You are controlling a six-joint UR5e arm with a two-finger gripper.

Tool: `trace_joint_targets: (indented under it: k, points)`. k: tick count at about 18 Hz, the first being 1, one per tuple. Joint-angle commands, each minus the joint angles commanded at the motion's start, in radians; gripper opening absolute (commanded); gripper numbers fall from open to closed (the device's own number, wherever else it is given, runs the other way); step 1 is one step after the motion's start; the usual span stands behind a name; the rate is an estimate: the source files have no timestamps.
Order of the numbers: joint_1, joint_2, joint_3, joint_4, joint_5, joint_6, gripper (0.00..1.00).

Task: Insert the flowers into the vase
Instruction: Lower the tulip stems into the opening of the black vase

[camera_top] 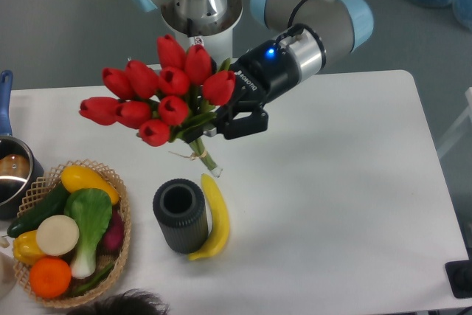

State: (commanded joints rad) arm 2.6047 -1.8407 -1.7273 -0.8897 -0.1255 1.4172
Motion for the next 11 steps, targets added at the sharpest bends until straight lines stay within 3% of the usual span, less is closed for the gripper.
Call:
trace_joint_targets:
  k: [2, 11]
  points:
    - [-0.002, -0.018, 0.0, 0.0, -0.057, 0.025, 0.46]
    - [-0.008, -0.037, -0.015, -0.002, -0.069, 0.043, 0.46]
